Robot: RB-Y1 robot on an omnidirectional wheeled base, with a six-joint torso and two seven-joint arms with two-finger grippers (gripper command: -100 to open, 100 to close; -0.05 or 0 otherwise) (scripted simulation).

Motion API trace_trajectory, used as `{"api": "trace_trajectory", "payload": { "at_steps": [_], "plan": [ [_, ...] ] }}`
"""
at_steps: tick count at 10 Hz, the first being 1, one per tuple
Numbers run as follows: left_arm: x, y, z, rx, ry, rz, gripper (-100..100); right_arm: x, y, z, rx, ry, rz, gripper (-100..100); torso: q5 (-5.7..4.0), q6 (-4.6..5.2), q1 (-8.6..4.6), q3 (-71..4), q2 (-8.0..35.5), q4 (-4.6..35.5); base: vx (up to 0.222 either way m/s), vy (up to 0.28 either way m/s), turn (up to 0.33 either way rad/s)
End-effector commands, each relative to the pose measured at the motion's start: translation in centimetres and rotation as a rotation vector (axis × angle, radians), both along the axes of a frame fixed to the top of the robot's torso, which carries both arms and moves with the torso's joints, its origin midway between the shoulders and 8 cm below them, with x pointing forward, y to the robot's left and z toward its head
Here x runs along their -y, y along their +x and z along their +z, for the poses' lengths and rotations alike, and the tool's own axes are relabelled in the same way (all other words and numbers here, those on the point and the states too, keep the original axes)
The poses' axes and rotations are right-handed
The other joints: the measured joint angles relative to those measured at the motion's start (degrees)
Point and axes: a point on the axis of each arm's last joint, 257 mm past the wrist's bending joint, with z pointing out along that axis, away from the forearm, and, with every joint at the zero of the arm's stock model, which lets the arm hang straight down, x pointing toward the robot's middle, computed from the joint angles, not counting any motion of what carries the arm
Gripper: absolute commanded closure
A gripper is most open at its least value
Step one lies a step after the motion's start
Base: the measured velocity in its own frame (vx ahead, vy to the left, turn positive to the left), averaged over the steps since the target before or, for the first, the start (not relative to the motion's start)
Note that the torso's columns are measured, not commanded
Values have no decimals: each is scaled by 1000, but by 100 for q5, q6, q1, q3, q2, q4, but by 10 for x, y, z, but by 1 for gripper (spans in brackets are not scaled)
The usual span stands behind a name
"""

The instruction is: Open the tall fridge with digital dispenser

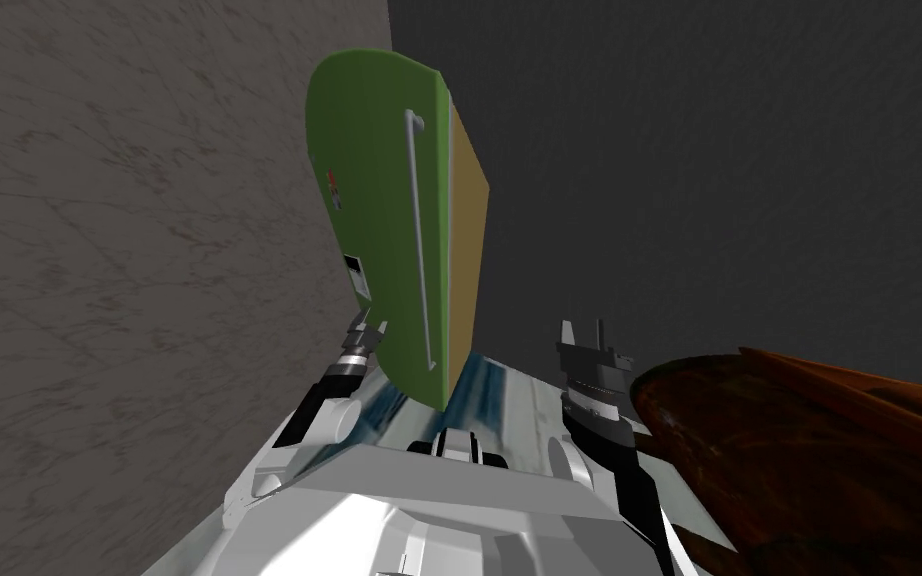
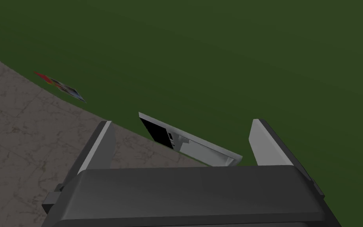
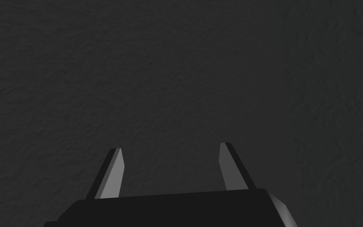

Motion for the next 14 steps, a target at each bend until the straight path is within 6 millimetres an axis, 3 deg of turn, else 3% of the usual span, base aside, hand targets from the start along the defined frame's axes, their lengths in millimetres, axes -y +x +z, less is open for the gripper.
{"api": "trace_trajectory", "payload": {
  "at_steps": [1,14],
  "plan": [
    [-9,6,-16,-50,-58,4,-100,0,0,0,0,0,0,0,5,0,20,4,7,2,53,-146,67],
    [-36,23,-105,-286,-381,0,-100,0,0,0,0,0,0,0,7,0,22,5,9,2,50,-149,92]
  ]
}}
